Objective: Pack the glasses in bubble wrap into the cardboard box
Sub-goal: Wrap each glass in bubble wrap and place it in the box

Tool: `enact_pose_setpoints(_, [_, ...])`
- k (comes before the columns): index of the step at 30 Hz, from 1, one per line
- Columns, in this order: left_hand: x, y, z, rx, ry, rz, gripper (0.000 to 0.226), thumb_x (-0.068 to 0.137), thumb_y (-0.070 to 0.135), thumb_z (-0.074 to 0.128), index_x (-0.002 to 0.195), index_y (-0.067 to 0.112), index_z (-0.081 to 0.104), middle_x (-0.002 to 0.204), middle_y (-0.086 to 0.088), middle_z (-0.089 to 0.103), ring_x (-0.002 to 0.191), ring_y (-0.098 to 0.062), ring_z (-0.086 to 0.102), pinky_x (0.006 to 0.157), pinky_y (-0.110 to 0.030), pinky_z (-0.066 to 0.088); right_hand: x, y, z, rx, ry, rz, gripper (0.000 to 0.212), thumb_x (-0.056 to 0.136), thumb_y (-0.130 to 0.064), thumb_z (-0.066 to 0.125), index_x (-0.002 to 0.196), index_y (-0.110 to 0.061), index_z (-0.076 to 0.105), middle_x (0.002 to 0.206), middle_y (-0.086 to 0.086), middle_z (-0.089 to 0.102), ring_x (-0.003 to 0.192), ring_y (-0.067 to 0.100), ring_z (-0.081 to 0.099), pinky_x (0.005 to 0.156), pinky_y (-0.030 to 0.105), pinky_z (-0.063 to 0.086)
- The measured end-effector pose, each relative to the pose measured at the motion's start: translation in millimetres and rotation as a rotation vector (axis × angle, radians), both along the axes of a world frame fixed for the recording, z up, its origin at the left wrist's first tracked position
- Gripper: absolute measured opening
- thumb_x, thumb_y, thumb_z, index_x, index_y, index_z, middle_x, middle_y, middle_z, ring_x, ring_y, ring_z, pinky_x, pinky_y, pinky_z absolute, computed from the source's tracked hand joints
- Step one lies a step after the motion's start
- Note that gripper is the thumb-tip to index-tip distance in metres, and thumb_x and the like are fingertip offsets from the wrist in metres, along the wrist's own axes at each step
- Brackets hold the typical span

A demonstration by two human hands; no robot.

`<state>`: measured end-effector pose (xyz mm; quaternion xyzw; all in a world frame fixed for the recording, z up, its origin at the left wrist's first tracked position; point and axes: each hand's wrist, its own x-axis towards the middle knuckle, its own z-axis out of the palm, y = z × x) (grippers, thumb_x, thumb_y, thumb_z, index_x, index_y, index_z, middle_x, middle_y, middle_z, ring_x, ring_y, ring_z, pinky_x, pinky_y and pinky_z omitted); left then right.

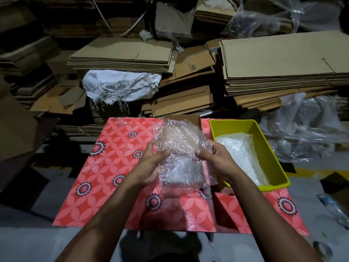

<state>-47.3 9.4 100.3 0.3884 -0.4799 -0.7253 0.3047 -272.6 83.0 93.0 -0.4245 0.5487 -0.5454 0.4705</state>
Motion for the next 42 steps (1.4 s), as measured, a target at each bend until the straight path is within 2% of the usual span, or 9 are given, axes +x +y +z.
enact_pose_setpoints(7, [-0.9, 2.7, -6.3, -0.344, -0.072, 0.17, 0.068, 0.088, -0.002, 0.071, 0.133, 0.041, 0.045, 0.094, -0.009, 0.073, 0.091, -0.018, 0.071, 0.079, -0.033, 0.058, -6.3, 8.8, -8.9, -0.028, 0.135, -0.231, 0.061, 0.087, -0.009, 0.076, 0.134, -0.028, 0.042, 0.106, 0.008, 0.059, 0.076, 0.004, 0.059, 0.055, 0.015, 0.05])
enact_pose_setpoints(11, [-0.7, -1.1, 0.8, -0.504, -0.196, 0.183, 0.019, 0.092, -0.002, 0.065, 0.105, 0.009, 0.072, 0.099, 0.002, 0.076, 0.097, -0.011, 0.07, 0.094, -0.039, 0.057, -6.7, 10.1, 2.8, -0.142, 0.276, -0.108, 0.05, 0.093, -0.005, 0.068, 0.134, -0.03, 0.058, 0.091, -0.004, 0.064, 0.067, 0.0, 0.063, 0.061, 0.018, 0.05])
enact_pose_setpoints(14, [4.0, -3.2, 7.5, -0.52, -0.197, 0.118, 0.029, 0.085, 0.006, 0.077, 0.112, 0.013, 0.074, 0.101, 0.01, 0.076, 0.096, -0.004, 0.069, 0.093, -0.027, 0.056, -9.9, 10.5, 8.7, -0.14, 0.409, -0.051, 0.039, 0.082, -0.01, 0.082, 0.116, -0.027, 0.074, 0.101, -0.014, 0.076, 0.073, 0.004, 0.068, 0.071, 0.019, 0.049])
enact_pose_setpoints(18, [6.8, -5.0, 9.8, -0.678, -0.308, 0.113, 0.036, 0.08, 0.01, 0.083, 0.113, 0.019, 0.074, 0.082, 0.01, 0.066, 0.066, 0.003, 0.057, 0.069, -0.013, 0.049, -10.2, 13.2, 16.9, -0.088, 0.656, -0.104, 0.05, 0.068, -0.012, 0.092, 0.111, -0.029, 0.073, 0.057, -0.027, 0.058, 0.046, -0.001, 0.046, 0.051, 0.008, 0.033])
enact_pose_setpoints(24, [4.0, -11.4, 1.4, -0.86, -0.406, 0.222, 0.007, 0.085, 0.017, 0.079, 0.086, 0.024, 0.076, 0.085, 0.015, 0.069, 0.078, -0.002, 0.064, 0.069, -0.01, 0.046, -12.8, 5.3, 10.0, -0.138, 0.754, -0.177, 0.012, 0.08, -0.024, 0.084, 0.091, -0.027, 0.079, 0.09, -0.012, 0.057, 0.081, -0.003, 0.056, 0.067, 0.006, 0.037])
enact_pose_setpoints(29, [1.3, -19.3, -4.1, -0.797, -0.404, 0.164, 0.014, 0.097, 0.032, 0.064, 0.09, 0.021, 0.068, 0.108, 0.011, 0.063, 0.102, -0.003, 0.058, 0.08, -0.022, 0.045, -18.9, -1.0, 4.3, -0.033, 0.5, -0.106, 0.015, 0.09, -0.024, 0.074, 0.075, -0.029, 0.074, 0.106, 0.002, 0.055, 0.109, 0.008, 0.052, 0.09, 0.021, 0.04])
enact_pose_setpoints(34, [-13.7, -11.9, 0.7, -0.584, -0.249, 0.133, 0.024, 0.105, 0.036, 0.047, 0.083, 0.026, 0.051, 0.071, 0.014, 0.049, 0.062, -0.004, 0.046, 0.061, -0.028, 0.042, -24.1, -10.7, -3.8, 0.049, 0.05, -0.022, 0.07, 0.079, -0.057, 0.075, 0.1, 0.009, 0.064, 0.1, 0.005, 0.067, 0.094, 0.019, 0.064, 0.09, 0.037, 0.043])
enact_pose_setpoints(37, [-21.7, -14.9, -4.4, -0.544, -0.296, 0.195, 0.024, 0.104, 0.039, 0.046, 0.087, 0.023, 0.052, 0.076, 0.008, 0.049, 0.067, -0.007, 0.047, 0.067, -0.031, 0.044, -24.1, -8.6, -11.7, 0.166, -0.019, 0.059, 0.065, 0.078, -0.042, 0.079, 0.126, -0.003, 0.059, 0.107, 0.005, 0.075, 0.102, 0.02, 0.071, 0.084, 0.033, 0.053])
enact_pose_setpoints(42, [-18.9, -25.4, -26.9, -0.334, -0.316, 0.178, 0.022, 0.099, 0.035, 0.058, 0.114, 0.02, 0.053, 0.104, 0.0, 0.063, 0.083, -0.014, 0.057, 0.073, -0.032, 0.048, -26.6, -15.2, -38.7, 0.267, 0.083, -0.091, 0.043, 0.073, -0.017, 0.087, 0.1, 0.007, 0.065, 0.092, 0.016, 0.069, 0.079, 0.023, 0.065, 0.072, 0.034, 0.052])
